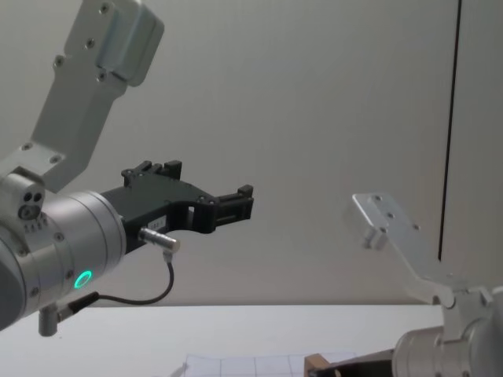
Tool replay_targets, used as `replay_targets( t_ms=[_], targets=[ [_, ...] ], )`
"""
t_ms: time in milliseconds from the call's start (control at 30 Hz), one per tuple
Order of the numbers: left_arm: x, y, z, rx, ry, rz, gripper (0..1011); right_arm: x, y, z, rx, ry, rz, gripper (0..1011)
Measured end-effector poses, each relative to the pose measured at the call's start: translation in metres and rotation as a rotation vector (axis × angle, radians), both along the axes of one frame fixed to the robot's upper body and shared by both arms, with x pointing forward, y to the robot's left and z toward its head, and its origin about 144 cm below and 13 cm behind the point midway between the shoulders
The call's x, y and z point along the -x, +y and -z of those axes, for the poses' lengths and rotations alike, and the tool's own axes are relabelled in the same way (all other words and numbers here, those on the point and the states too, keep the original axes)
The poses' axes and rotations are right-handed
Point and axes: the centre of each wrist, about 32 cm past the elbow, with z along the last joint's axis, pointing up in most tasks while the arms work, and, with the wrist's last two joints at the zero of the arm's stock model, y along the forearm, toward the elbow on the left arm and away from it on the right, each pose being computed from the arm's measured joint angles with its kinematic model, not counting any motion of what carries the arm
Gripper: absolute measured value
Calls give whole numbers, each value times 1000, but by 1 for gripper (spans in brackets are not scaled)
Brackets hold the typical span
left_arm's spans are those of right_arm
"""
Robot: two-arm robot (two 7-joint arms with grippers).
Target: Use the one hand to pick up the stamp and affix it onto the A4 paper.
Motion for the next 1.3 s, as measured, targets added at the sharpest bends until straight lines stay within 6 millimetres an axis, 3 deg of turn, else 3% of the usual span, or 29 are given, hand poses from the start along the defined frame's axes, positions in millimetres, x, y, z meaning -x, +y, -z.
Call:
replay_targets(
  t_ms=[600, 1067, 1300],
  targets=[
    [0, 0, 0, 0, 0, 0, 1001, 2, 2, -2, -12, -15, -6, 218],
    [0, 0, 0, 0, 0, 0, 1001, 5, -5, -50, -72, -158, 35, 219],
    [0, 0, 0, 0, 0, 0, 1001, 7, -13, -60, -74, -182, 82, 219]
  ],
)
